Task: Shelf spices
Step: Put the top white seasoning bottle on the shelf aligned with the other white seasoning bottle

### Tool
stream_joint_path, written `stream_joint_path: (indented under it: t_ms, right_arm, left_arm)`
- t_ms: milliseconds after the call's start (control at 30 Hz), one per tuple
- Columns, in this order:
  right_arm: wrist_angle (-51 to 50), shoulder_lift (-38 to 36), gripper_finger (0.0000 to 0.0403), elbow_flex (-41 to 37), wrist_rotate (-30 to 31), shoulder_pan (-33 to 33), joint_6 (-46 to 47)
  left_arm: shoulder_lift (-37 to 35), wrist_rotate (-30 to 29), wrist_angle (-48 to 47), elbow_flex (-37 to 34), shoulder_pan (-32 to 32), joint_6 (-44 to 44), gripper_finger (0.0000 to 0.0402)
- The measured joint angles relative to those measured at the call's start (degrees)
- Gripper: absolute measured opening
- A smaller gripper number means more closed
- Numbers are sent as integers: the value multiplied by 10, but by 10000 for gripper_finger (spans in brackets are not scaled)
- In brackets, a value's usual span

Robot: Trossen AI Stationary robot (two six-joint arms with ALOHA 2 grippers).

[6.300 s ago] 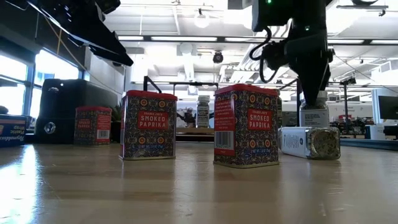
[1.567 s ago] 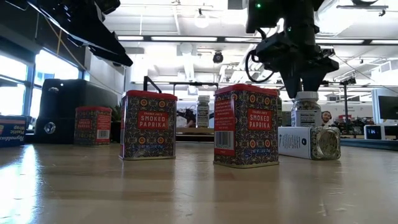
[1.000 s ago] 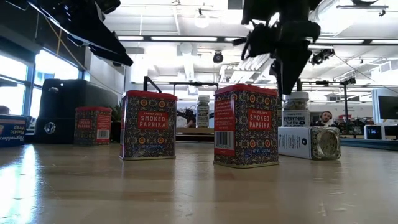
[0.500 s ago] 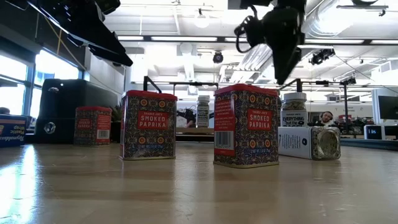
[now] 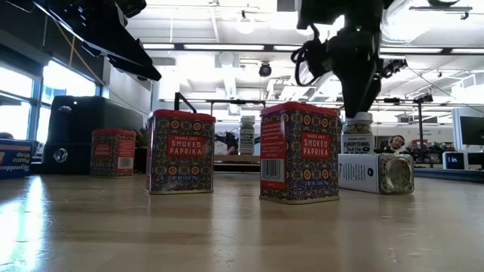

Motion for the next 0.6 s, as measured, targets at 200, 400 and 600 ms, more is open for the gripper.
stream_joint_path:
  t_ms: [200,400,600]
  right_arm:
    - [11,0,249,-19,29,8,2]
    - [14,0,194,-15,28,10,20]
    - [11,1,194,56,28,9,12]
  left_arm:
    - [0,0,3,0,0,0,266]
    - [0,0,3,0,0,0,266]
    - [0,0,7,0,0,0,266]
